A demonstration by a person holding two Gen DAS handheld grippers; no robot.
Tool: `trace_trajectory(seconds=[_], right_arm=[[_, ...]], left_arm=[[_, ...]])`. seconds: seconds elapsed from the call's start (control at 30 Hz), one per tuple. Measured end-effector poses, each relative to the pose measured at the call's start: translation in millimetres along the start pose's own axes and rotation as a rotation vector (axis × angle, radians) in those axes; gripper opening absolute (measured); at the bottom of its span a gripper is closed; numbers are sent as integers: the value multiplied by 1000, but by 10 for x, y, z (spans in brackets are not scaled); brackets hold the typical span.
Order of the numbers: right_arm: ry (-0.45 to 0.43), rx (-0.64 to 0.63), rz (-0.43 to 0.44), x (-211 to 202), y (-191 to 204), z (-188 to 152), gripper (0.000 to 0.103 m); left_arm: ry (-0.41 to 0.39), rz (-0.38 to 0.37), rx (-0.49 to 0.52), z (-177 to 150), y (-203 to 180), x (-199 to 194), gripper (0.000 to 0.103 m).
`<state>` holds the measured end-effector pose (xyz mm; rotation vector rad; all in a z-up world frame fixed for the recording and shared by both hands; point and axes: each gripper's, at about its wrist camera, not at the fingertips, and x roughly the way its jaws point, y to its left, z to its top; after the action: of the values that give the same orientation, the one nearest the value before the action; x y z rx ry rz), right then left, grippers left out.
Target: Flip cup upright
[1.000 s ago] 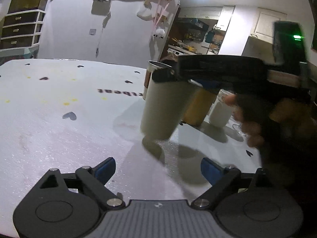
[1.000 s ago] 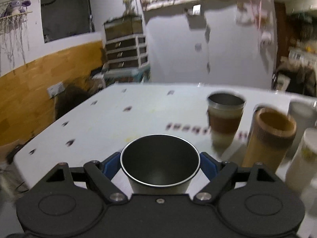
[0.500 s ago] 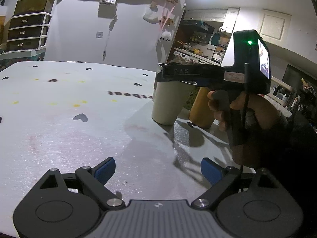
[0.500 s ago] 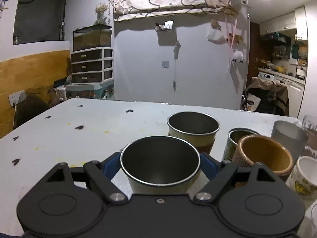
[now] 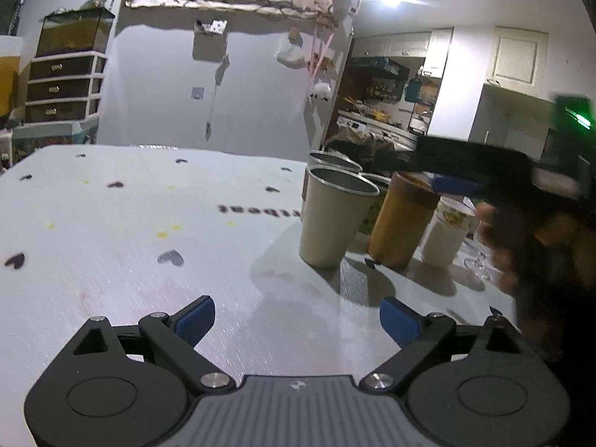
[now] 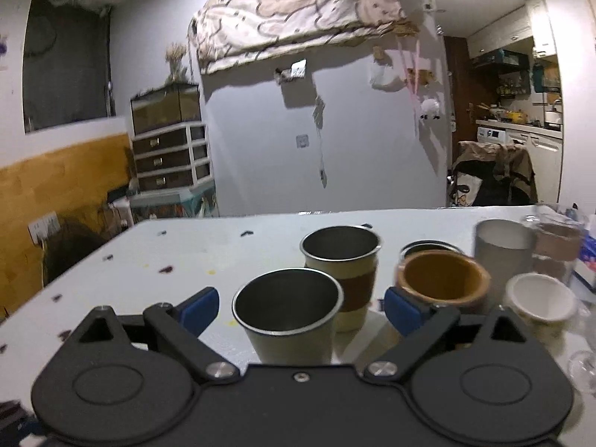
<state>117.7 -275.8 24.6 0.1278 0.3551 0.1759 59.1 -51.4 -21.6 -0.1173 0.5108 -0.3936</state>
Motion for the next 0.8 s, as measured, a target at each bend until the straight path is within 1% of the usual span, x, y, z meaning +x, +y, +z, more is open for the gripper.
trace_trajectory(seconds=[0.2,0.3,0.4,0.5,0.6,0.8], right_arm=[[-72,-4,-51,-558,-105,-145,97],[-93,-19,-75,-769,-139,-228,97],[-108,-37,-94,-951,-164,-314,97],[-121,-40,-110,-1098,-182,-400,99],[-122,-48,-118,-1202,-177,-488,101],[-126,-62,-143,-1347,-153,-616,103]], left_arm=[[-50,35,26,55,-52,-92,96],[-80,52,45,74,-94,-151,100],[-109,64,67,82,-141,-219,101],[-138,72,83,88,-186,-287,103],[-158,82,101,86,-235,-336,103],[-180,108,139,52,-297,-412,103]])
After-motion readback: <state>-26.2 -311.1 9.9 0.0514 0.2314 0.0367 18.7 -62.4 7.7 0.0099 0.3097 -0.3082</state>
